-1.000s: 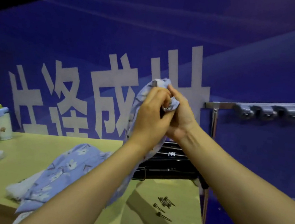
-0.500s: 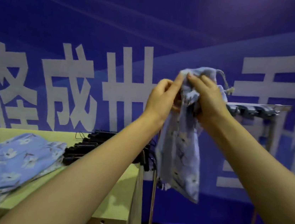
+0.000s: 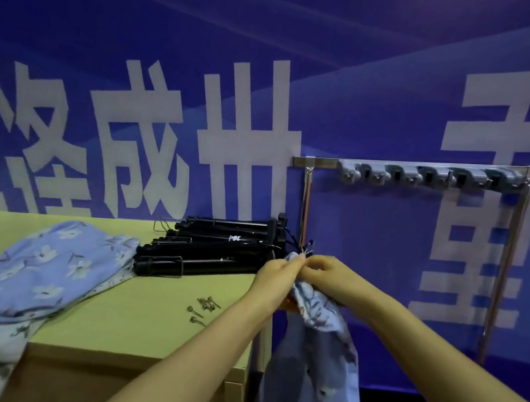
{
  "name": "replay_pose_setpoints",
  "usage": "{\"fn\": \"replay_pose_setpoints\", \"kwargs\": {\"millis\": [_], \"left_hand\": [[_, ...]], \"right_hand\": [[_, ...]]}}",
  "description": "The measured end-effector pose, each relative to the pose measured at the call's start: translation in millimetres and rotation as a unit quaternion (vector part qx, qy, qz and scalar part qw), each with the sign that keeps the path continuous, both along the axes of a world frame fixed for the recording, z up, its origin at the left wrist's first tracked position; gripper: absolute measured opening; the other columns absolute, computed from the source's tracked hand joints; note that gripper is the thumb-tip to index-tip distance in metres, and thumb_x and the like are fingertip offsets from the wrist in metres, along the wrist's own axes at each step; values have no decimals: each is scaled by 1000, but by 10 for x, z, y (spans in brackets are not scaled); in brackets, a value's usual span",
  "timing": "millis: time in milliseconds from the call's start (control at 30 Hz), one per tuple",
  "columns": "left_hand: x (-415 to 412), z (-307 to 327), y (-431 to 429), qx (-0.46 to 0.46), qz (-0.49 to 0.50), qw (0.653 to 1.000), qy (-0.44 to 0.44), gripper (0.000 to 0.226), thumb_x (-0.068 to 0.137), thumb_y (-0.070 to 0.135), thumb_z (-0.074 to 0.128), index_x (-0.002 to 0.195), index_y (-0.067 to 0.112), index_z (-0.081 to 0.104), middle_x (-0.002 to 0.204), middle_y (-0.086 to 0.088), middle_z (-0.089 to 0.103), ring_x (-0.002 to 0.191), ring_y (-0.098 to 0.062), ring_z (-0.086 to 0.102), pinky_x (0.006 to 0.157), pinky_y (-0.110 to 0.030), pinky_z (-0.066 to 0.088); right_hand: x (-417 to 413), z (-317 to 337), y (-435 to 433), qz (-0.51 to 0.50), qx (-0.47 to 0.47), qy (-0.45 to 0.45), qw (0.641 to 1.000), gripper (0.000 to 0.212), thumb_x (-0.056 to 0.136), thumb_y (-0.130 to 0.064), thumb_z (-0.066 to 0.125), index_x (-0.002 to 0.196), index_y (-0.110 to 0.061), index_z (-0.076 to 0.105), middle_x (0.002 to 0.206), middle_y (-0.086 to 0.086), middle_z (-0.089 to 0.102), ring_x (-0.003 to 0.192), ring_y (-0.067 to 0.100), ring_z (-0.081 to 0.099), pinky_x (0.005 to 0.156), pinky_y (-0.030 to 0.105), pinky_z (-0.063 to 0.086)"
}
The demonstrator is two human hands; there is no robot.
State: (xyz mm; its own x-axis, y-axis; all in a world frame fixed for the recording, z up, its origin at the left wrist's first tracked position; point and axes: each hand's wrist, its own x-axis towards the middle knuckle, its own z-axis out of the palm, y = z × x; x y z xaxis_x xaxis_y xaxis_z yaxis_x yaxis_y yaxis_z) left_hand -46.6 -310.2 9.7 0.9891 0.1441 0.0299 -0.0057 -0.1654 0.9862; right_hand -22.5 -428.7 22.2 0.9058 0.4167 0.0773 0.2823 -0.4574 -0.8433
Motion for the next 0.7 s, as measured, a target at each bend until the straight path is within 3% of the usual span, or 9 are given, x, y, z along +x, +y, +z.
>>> {"fn": "replay_pose_setpoints", "kwargs": {"millis": [100,167,300,433,500,600,700], "left_hand": [[21,-65,77,25,33,999,-9,35,97,30,40,70,22,61,82,-10,64,76,-25,60,71,-36,51],[12,-74,148,28,74,997,-3,34,98,28,39,71,21,59,88,-11,63,83,-27,60,76,-37,50],[-23,-138,325,-34,155,987,17,35,98,28,41,67,18,55,87,-14,61,96,-36,63,90,-49,51],[-188,-221,449,-40,193,980,0,33,98,25,40,75,8,57,90,-17,62,91,-34,62,88,-46,52],[-303,-271,498,-5,218,975,-36,31,99,25,40,82,7,59,85,-14,60,82,-31,59,80,-40,51],[-539,-379,551,44,207,976,-57,40,98,28,42,63,10,48,58,-10,44,51,-23,40,52,-29,37],[-798,-561,592,77,177,979,-58,45,96,29,47,55,15,34,52,-6,30,54,-21,30,54,-31,22]], "right_hand": [[-10,-32,46,-3,-31,7,999,32,88,-40,62,90,-9,60,74,5,61,63,14,57,57,26,50],[-17,-76,38,2,-27,42,999,36,86,-39,66,96,-5,57,69,8,54,51,12,48,47,21,42],[-15,-201,-44,-58,-54,13,997,35,86,-40,66,78,-7,55,61,7,63,52,15,60,52,24,49],[-95,-292,-173,-143,-89,-47,985,45,90,-44,59,60,-13,44,47,0,50,43,11,47,46,21,38],[-145,-301,-246,-168,-126,-58,976,47,93,-44,53,58,-13,43,47,0,48,41,12,44,44,22,34],[-271,-248,-331,-135,-223,-18,965,44,93,-34,56,57,-11,48,50,4,52,42,15,45,44,22,36],[-476,-203,-287,-45,-379,40,924,35,94,-29,54,67,-7,58,57,5,57,45,15,47,47,22,41]]}}
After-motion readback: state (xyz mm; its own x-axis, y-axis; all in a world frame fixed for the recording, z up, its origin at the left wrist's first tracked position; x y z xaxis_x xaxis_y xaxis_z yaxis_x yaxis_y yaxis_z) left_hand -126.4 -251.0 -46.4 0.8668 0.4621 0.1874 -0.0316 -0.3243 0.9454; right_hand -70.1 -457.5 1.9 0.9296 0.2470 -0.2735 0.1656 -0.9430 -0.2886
